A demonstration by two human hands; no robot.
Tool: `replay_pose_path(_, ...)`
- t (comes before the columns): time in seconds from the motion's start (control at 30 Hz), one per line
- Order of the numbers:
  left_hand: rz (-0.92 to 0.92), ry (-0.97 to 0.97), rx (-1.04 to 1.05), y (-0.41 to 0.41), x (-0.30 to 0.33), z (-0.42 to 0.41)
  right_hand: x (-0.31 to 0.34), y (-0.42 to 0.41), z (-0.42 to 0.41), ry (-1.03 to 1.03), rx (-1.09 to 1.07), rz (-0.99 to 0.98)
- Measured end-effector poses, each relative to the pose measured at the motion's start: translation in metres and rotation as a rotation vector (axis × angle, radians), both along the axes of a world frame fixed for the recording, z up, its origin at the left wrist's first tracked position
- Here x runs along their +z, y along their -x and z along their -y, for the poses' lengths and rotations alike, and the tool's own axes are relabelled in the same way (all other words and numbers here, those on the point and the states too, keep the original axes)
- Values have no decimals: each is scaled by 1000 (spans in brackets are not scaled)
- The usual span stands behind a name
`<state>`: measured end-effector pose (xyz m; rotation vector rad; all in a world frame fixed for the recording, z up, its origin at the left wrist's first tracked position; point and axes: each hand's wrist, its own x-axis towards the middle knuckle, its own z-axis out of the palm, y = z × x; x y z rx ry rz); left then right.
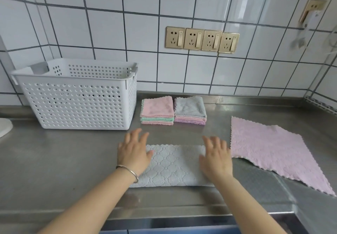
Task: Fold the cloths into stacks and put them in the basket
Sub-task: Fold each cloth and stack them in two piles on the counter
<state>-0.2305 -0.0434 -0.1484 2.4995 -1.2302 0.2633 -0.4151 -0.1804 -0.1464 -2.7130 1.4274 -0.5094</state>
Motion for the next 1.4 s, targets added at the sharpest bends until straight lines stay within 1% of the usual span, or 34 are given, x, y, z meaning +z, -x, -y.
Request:
replay_pose_path(0.03,-19,-63,-104,11,0,3,-4,-5,-12,-17,84,-41)
replay_pose_path(0.1,-119,-283,-256,35,-5,9,-18,-11,-34,-68,182,-141)
replay_pose_path(0.13,-153,-373,-290,44,-10,10,-22,-10,-43,-160,191,-160)
replay_pose_path(0.2,-163,-446,-301,52,-19,8,-25,-4,-52,-240,173,-206)
replay_pose_path(0.23,-157,-455,-296,52,-22,6,-29,1,-51,-225,164,-202)
replay_pose_path(0.3,-149,-466,-290,48,-24,2,-32,14,-52,-269,114,-199)
replay_pose_path(0.4,-151,-478,-299,46,-26,1,-31,33,-53,-255,-5,-110)
replay_pose_path(0.47,-152,-484,-305,47,-25,1,-25,44,-51,-260,-80,8)
replay_pose_path(0.6,-137,-494,-312,47,-23,-1,-14,62,-50,-395,-290,468)
replay_pose_path(0.63,-136,-498,-314,47,-23,-1,-11,66,-50,-434,-337,534)
replay_pose_path(0.7,-145,-523,-314,48,-21,-1,-5,72,-47,-514,-395,576)
replay_pose_path(0.8,-171,-555,-313,51,-16,6,8,73,-41,-646,-399,575)
replay_pose_path(0.93,-119,-497,-423,58,-12,27,12,62,-46,-719,-404,674)
replay_pose_path(1.0,-107,-488,-445,58,-16,33,7,56,-50,-703,-400,697)
replay_pose_path(1.17,-155,-504,-444,55,-15,39,-3,46,-62,-465,-344,825)
replay_pose_path(1.2,-217,-473,-460,54,-9,39,-3,40,-66,-400,-323,830)
replay_pose_path(1.23,-363,-410,-470,53,-2,38,-2,33,-71,-293,-279,791)
replay_pose_path(1.27,-592,-297,-454,52,6,39,-2,25,-76,-147,-208,721)
replay_pose_path(1.3,-857,-139,-396,50,12,40,-2,16,-81,-1,-112,640)
replay_pose_path(1.33,-1085,39,-307,48,19,38,-2,7,-87,143,-10,573)
replay_pose_path(1.37,-1234,196,-197,46,24,36,-4,-2,-92,272,109,522)
replay_pose_path(1.4,-1325,333,-104,43,28,33,-5,-12,-97,340,209,499)
